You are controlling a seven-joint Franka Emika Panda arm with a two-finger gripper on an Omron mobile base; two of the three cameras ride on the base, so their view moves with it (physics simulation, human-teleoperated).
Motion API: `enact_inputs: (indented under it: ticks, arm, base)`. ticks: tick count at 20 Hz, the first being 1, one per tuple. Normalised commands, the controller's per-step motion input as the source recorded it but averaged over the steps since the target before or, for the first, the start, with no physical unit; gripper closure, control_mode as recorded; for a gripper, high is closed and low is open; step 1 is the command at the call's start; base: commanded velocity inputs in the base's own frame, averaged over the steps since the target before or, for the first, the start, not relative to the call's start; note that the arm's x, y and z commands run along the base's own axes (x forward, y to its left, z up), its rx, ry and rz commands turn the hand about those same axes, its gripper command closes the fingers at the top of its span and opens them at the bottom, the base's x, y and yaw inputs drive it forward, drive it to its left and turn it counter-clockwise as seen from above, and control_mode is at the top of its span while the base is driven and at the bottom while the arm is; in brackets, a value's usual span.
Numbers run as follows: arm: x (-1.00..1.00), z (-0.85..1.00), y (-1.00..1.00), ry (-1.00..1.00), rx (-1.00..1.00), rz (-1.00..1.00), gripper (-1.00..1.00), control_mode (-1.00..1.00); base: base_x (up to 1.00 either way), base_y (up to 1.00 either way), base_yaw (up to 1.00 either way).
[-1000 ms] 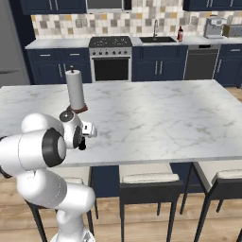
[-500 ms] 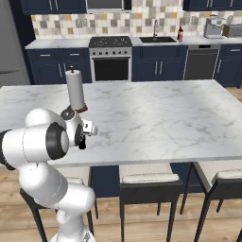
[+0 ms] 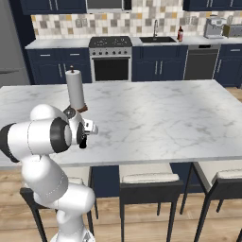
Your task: Place the large bottle from the dining counter next to the other large bottle outside the sink, and place the small bottle from the dining counter next to the other small bottle inside the sink.
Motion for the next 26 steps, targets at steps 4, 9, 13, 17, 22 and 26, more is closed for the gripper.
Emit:
enact_inputs:
  ticks: [4, 9, 13, 17, 22, 26]
  arm:
    - [-0.01, 0.00, 0.00, -0.01, 0.00, 0.00, 1.00, -1.00]
    - [-0.20, 0.00, 0.04, -0.04, 0.00, 0.00, 1.00, -1.00]
    - [-0.31, 0.09, 0.02, -0.08, 0.00, -0.02, 1.00, -1.00]
    - [-0.26, 0.13, 0.00, -0.07, 0.00, -0.03, 1.00, -1.00]
    - [-0.12, 0.19, 0.00, -0.07, 0.00, -0.04, 1.00, -1.00]
    - [-0.02, 0.24, 0.00, -0.07, 0.00, -0.05, 1.00, -1.00]
  base:
    - [0.00, 0.00, 0.00]
    - [0.00, 0.00, 0.00]
    - [0.00, 0.00, 0.00]
    - [0.00, 0.00, 0.00]
    - [0.00, 0.00, 0.00]
    - [0.00, 0.00, 0.00]
